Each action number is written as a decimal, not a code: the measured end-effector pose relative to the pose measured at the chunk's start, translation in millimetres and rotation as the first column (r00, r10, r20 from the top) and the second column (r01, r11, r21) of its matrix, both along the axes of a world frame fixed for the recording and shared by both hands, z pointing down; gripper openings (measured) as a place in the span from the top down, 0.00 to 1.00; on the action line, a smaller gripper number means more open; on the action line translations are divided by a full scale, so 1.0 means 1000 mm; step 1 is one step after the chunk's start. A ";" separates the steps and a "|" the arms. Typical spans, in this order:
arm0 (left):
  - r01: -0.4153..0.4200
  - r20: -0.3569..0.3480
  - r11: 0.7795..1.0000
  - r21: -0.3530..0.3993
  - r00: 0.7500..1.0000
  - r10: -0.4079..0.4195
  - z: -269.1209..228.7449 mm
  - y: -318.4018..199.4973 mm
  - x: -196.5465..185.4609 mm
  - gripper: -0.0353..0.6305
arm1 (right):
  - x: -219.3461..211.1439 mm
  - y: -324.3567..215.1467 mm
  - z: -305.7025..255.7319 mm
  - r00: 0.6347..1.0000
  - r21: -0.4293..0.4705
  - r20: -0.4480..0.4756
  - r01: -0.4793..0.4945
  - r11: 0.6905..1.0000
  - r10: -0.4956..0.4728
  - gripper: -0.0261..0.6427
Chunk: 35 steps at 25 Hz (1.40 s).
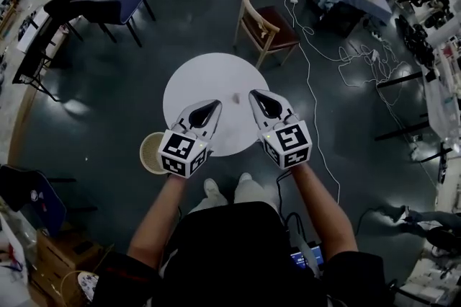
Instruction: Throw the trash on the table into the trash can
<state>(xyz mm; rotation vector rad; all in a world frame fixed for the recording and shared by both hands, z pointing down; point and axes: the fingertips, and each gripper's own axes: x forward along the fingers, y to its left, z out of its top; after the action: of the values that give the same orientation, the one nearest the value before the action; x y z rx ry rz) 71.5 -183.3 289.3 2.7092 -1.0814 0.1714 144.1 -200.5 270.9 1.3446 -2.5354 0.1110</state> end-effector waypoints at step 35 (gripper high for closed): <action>0.083 0.119 0.945 -0.315 0.992 -0.048 0.224 -0.122 0.102 0.92 | 0.115 -0.100 0.199 0.998 -0.303 0.055 0.023 0.953 -0.007 0.94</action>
<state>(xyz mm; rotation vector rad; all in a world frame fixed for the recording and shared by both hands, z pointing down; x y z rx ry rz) 173.1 -305.7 512.9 2.3943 -1.0661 0.4487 258.9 -300.5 469.7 1.2147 -2.4443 0.5180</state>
